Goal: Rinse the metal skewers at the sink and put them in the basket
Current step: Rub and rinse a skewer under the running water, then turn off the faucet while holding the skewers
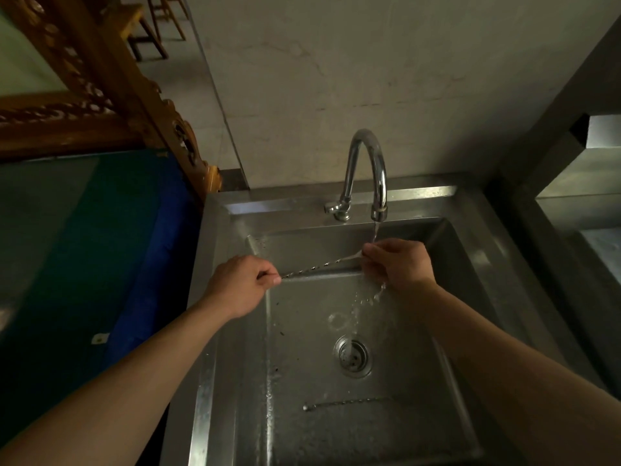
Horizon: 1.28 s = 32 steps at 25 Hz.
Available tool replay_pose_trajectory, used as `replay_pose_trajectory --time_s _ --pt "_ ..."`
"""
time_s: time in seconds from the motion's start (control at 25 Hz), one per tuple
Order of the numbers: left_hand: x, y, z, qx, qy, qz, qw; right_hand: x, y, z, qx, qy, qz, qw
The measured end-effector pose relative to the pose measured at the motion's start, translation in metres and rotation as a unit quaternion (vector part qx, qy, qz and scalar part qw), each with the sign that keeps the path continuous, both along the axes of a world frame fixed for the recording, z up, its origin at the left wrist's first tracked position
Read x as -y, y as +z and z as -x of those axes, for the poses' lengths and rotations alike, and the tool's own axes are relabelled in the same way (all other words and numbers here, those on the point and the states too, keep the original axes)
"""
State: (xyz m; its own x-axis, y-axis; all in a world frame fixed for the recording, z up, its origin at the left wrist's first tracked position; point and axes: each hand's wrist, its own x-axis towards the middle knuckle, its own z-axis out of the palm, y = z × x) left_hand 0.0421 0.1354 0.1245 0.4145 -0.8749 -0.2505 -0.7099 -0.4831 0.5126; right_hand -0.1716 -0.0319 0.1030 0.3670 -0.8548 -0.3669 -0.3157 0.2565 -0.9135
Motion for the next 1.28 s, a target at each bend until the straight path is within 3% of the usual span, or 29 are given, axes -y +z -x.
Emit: replay_pose_trajectory --time_s 0.08,0.16,0.24,0.44,0.64,0.84,0.96,1.12,1.28 --pt "0.005 0.000 0.002 0.043 -0.011 -0.008 0.999 0.006 0.000 0.007 -0.122 0.142 0.115 0.976" --pt "0.015 0.000 0.009 0.075 -0.041 -0.008 0.996 0.007 0.002 0.006 -0.241 0.285 0.224 0.900" --pt "0.030 -0.001 0.022 0.089 -0.087 0.009 0.992 0.002 0.005 -0.002 -0.278 0.345 0.268 0.855" --pt "0.067 -0.002 0.036 0.115 -0.135 0.003 0.984 0.000 0.001 -0.012 -0.249 0.346 0.277 0.861" --pt "0.108 -0.020 0.022 -0.063 0.037 0.021 0.997 0.011 -0.012 -0.005 -0.260 0.323 0.271 0.869" --pt "0.156 -0.052 0.016 -0.089 0.111 -0.023 0.990 0.021 -0.023 -0.004 -0.273 0.340 0.277 0.856" --pt "0.170 -0.067 0.018 -0.086 0.089 -0.058 0.991 0.026 -0.028 -0.007 -0.272 0.340 0.278 0.856" --pt "0.183 -0.072 0.018 -0.053 0.131 0.031 0.989 0.032 -0.033 -0.012 -0.270 0.342 0.280 0.856" --pt "0.193 -0.067 0.009 0.002 0.114 0.076 0.991 0.038 -0.033 -0.015 -0.260 0.340 0.281 0.859"
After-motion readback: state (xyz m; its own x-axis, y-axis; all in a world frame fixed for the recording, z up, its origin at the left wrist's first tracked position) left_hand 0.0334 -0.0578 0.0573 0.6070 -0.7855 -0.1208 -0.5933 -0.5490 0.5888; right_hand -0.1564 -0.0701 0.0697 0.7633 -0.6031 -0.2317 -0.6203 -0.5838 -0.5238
